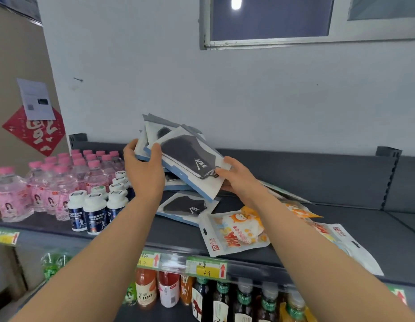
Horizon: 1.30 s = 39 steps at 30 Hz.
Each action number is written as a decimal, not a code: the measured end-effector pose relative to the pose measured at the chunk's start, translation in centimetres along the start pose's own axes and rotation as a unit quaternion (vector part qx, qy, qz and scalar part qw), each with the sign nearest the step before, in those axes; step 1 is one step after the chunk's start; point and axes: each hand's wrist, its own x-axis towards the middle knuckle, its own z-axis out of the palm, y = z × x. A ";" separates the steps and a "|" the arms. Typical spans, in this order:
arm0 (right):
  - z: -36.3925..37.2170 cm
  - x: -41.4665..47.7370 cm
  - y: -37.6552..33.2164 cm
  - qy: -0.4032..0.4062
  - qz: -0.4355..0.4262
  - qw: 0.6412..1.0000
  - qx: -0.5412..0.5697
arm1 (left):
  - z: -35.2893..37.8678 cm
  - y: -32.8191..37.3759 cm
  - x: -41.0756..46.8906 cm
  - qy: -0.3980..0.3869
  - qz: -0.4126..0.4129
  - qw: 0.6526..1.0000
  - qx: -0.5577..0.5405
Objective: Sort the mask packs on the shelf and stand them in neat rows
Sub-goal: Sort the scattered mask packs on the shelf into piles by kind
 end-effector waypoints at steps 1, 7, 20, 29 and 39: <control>0.1 0.0 -0.2 -0.013 0.000 1.000 -0.005 | -0.2 0.5 0.0 0.010 0.006 1.000 0.009; 0.1 -2.0 -1.1 -0.073 -0.016 0.997 -0.006 | -1.8 3.2 -2.7 0.060 0.019 0.997 0.039; -16.1 -10.0 2.4 0.000 0.000 1.000 -0.023 | 6.1 3.0 -18.0 0.010 -0.074 0.997 0.036; -33.6 -17.1 4.8 0.172 0.041 0.981 -0.081 | 19.6 2.2 -29.7 -0.156 -0.165 0.974 -0.011; -47.1 -21.1 7.4 0.316 0.139 0.920 -0.185 | 31.9 0.0 -38.6 -0.347 -0.258 0.900 0.056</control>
